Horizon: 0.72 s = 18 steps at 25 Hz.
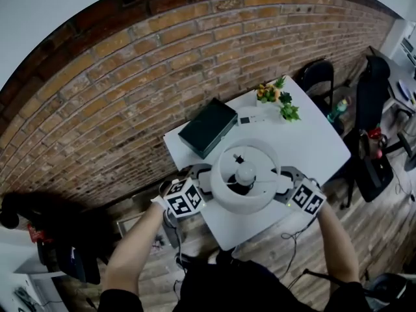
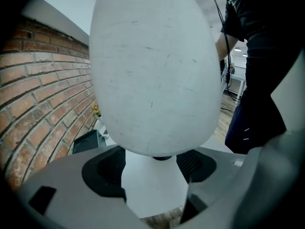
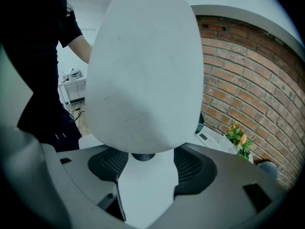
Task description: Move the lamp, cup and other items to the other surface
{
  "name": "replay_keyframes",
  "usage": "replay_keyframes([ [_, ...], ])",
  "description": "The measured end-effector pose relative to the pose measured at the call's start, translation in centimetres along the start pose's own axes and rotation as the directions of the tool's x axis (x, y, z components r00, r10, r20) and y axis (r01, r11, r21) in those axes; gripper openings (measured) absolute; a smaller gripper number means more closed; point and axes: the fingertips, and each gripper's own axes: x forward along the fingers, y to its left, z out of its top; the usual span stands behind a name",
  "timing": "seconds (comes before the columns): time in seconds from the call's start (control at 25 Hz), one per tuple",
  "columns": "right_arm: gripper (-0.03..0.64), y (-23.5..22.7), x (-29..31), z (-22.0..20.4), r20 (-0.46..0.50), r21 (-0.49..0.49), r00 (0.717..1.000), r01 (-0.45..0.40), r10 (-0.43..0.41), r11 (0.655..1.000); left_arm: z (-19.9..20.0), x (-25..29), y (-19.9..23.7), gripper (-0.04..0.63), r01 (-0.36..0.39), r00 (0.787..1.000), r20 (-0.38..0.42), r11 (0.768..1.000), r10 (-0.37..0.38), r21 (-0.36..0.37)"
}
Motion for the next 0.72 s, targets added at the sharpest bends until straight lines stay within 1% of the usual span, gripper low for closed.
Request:
replay_keyframes([
  [0.16, 0.298, -1.6, 0.4, -0.2, 0.035, 0.042, 0.999, -0.002, 0.001, 0.999, 0.6, 0.6, 1.1, 0.327, 0.003, 0.999, 0.035, 0.999, -0.001, -0.054],
  [0.32, 0.288, -1.5, 0.5, 0.0, 0.046, 0.075, 0.999, -0.018, 0.014, 0.997, 0.5, 0.6, 1.2, 0.327, 0.004, 0.999, 0.039, 0.998, -0.002, -0.066],
  [0.44, 0.282, -1.1, 0.7, -0.3, 0.023, 0.06, 1.0, -0.018, 0.017, 0.998, 0.2, 0.7, 0.9, 0.327, 0.002, 0.999, 0.036, 0.998, 0.0, -0.057],
  [0.56, 0.279, -0.8, 0.6, -0.5, 0.018, 0.049, 1.0, 0.006, -0.007, 0.999, 0.0, 0.7, 0.7, 0.327, 0.002, 0.999, 0.044, 0.998, 0.001, -0.058],
  [0.72, 0.287, -0.7, -0.2, -0.4, 0.035, 0.121, 0.998, 0.056, -0.06, 0.991, 0.1, 0.4, 0.7, 0.327, -0.011, 0.996, 0.091, 0.995, 0.02, -0.097],
])
